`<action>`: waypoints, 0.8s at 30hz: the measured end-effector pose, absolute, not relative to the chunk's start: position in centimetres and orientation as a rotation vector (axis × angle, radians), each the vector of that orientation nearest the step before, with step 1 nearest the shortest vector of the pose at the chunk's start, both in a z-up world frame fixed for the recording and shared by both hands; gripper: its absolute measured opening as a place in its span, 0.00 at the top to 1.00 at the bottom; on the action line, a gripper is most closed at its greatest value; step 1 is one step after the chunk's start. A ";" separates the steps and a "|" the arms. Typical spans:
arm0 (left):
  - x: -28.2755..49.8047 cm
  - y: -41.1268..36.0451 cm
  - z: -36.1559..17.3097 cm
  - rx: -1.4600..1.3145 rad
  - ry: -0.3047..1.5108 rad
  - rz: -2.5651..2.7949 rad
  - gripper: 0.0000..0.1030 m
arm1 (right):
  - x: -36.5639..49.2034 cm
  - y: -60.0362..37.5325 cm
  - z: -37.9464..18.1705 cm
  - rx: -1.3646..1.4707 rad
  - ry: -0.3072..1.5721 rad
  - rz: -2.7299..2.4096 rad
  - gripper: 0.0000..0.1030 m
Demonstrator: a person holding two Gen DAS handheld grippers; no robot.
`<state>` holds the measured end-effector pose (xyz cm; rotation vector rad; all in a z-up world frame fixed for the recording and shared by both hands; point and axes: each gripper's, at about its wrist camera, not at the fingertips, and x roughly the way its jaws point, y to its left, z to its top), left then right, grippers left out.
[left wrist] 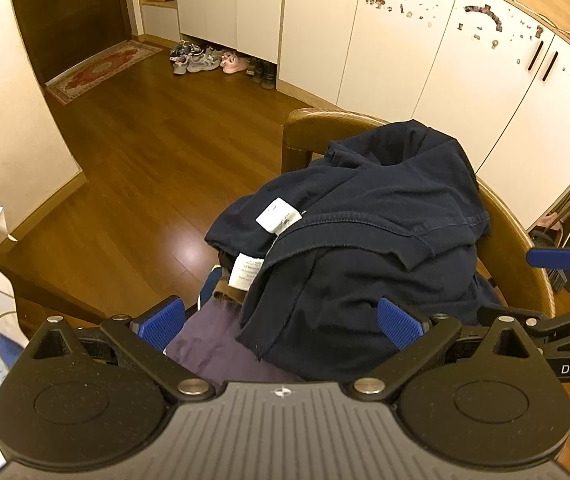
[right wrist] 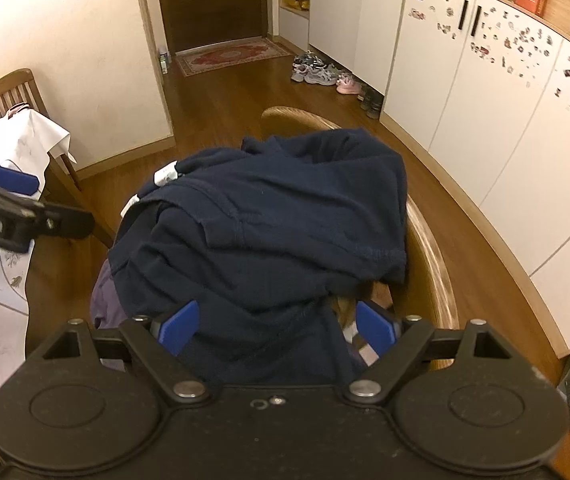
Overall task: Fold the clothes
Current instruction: 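Close the right gripper on the navy shirt while the left gripper grasps it too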
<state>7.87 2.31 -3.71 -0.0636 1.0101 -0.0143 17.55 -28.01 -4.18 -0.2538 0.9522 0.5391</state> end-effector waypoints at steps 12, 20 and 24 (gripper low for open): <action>14.0 3.9 -5.4 -0.082 0.987 0.003 0.00 | 21.3 -25.9 -6.6 -0.267 0.963 0.588 0.00; 18.0 3.2 -7.0 -0.107 0.992 -0.042 0.00 | 23.2 -24.6 -8.1 -0.253 0.993 0.596 0.00; 19.2 2.6 -9.7 -0.121 1.037 -0.092 0.00 | 23.9 -24.5 -9.2 -0.193 1.015 0.602 0.00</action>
